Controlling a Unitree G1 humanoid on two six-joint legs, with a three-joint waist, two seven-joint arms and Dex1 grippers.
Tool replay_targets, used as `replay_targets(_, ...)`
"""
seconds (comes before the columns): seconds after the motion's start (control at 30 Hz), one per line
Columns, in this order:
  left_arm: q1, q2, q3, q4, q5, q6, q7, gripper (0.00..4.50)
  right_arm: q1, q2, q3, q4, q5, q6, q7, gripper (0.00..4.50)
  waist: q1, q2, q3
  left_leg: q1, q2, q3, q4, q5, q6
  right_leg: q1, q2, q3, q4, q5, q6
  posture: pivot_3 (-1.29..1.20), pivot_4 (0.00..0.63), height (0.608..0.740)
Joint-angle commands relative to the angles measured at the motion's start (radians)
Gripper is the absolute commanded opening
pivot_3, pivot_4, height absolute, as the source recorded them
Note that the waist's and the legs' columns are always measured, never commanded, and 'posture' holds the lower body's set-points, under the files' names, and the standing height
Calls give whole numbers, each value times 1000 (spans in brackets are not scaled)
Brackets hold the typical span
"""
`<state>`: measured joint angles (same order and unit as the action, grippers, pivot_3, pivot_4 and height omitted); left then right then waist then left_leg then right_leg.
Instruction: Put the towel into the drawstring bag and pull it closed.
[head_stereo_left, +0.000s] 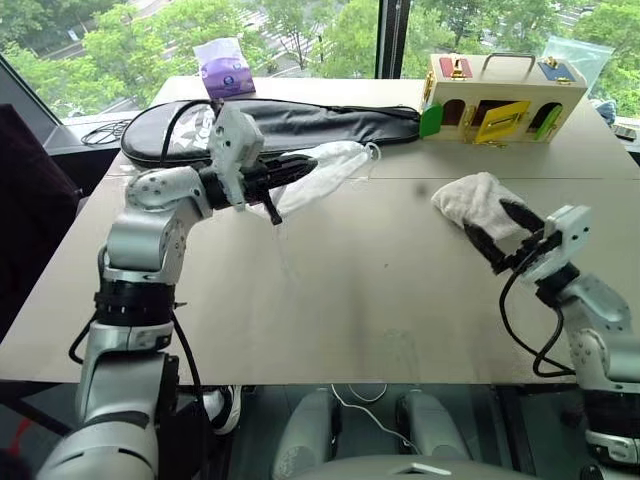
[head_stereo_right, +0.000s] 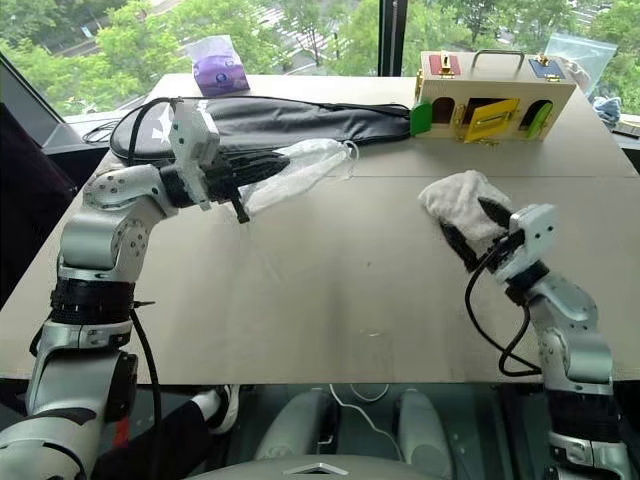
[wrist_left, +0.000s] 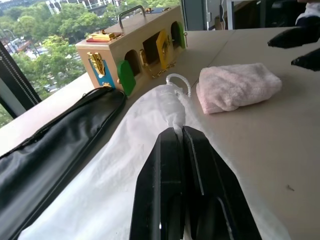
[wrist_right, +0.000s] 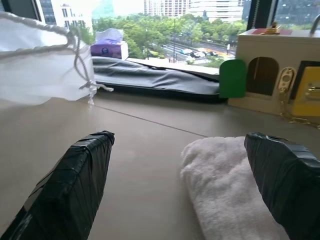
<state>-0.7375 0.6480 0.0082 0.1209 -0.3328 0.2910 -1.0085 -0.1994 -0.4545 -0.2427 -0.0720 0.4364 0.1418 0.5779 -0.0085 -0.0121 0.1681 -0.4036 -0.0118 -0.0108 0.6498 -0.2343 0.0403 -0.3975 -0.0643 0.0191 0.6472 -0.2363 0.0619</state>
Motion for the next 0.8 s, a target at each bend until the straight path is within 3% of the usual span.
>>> replay_targets(0.03,-61,-6,4,13,35,-40,30,44,-46,-72,26,32,-113,-40,-3,4500,-1,0,0,-1,0,0,0,0,0,0,0,0,0,0,0,0,150,740)
replay_targets(0.17,-102,-43,1,57,64,-51,90,44,-117,-131,177,127,-314,-67,-8,4500,-7,0,0,-4,-1,0,1,0,0,-4,0,0,1,0,0,0,150,740)
replay_targets(0.43,-68,-45,20,14,75,-28,131,44,-274,-139,341,399,-533,-125,-36,4500,-10,-1,0,-13,-1,1,5,0,0,-15,0,2,10,0,1,0,150,740)
replay_targets(0.8,-37,-30,35,-3,64,-19,150,44,-488,-164,449,751,-825,-252,-318,4500,-11,-1,0,-11,-2,2,9,0,0,-14,0,3,14,0,1,0,150,740)
